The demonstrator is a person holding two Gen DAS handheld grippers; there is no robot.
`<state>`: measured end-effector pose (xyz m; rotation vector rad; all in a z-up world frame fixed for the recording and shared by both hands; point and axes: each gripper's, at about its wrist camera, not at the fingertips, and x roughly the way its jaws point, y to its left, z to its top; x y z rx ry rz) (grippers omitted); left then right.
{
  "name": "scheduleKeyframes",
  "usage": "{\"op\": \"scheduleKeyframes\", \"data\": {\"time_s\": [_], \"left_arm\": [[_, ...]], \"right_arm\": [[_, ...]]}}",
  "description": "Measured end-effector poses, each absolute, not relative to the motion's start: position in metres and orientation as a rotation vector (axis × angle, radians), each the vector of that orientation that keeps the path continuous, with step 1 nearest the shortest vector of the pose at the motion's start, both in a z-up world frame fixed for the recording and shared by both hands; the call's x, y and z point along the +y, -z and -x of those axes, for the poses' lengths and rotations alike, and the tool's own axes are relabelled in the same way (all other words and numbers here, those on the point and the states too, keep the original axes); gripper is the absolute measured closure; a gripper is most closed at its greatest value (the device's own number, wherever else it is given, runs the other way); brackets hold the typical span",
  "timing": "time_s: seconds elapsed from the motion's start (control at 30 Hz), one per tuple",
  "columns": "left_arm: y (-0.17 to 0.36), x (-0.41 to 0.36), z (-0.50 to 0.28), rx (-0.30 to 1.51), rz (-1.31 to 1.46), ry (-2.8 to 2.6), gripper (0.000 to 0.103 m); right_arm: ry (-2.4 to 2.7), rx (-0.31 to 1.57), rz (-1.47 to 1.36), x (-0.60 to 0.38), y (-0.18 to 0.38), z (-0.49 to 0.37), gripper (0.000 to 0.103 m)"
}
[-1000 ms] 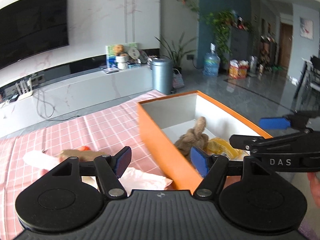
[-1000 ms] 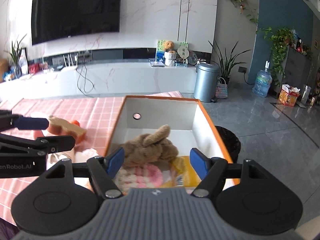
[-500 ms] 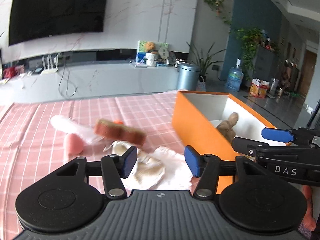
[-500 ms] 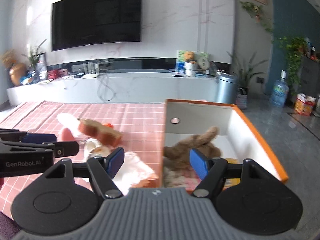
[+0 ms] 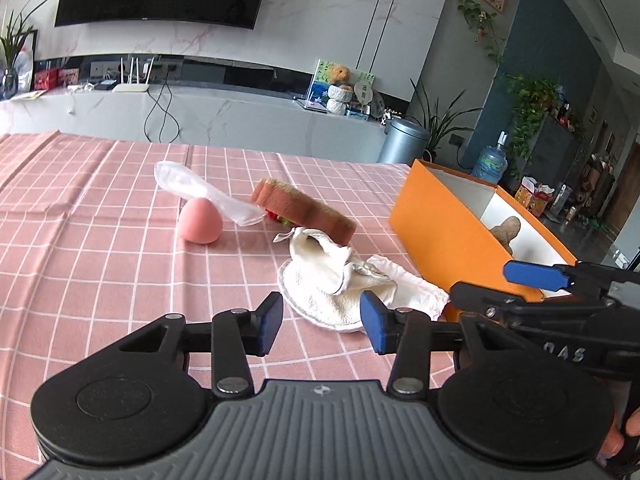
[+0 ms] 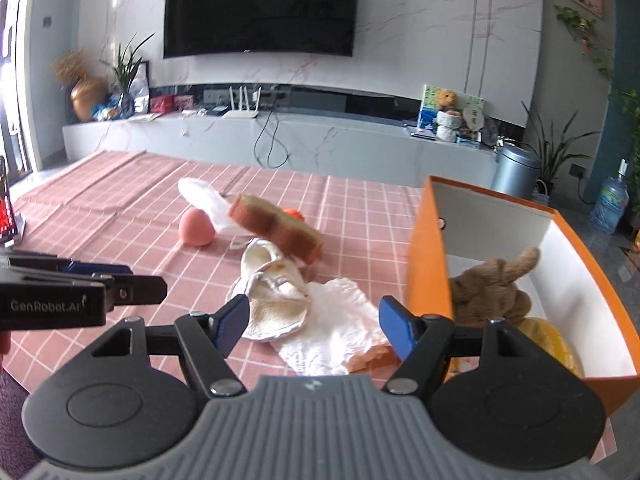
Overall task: Organize soft objects
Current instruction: 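Grasp the cream drawstring bag with the left gripper while the right gripper grasps the white crumpled cloth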
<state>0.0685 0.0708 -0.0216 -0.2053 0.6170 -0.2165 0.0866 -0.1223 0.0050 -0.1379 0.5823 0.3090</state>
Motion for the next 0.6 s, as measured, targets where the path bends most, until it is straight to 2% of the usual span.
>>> {"op": "scheduleKeyframes", "data": {"time_s": [0.1,0.27,0.3,0.37,0.4,0.6], "left_arm": [[0.024,0.07,-0.074,0.624,0.215,0.227,0.05],[0.032,0.068,-0.09,0.66,0.233,0.237,0.048],[0.034,0.069,-0.094,0.665,0.237,0.237,0.045],[0.034,0.068,-0.103,0.677,0.262,0.242,0.033],[0.034,0.067,-0.108,0.681,0.279,0.243,0.031],[0.039,0.061,-0.14,0.71,0.345,0.25,0.025]], "right_arm": [[-0.31,0.597,0.185,-0.116,0.001,-0.094,0.046],[-0.317,0.611,0.23,-0.111,0.009,-0.114,0.051],[-0.31,0.614,0.244,-0.11,0.01,-0.119,0.056],[-0.297,0.62,0.282,-0.108,0.014,-0.131,0.063],[-0.293,0.623,0.297,-0.106,0.016,-0.137,0.066],[-0.278,0.654,0.326,-0.102,0.031,-0.169,0.068]]}}
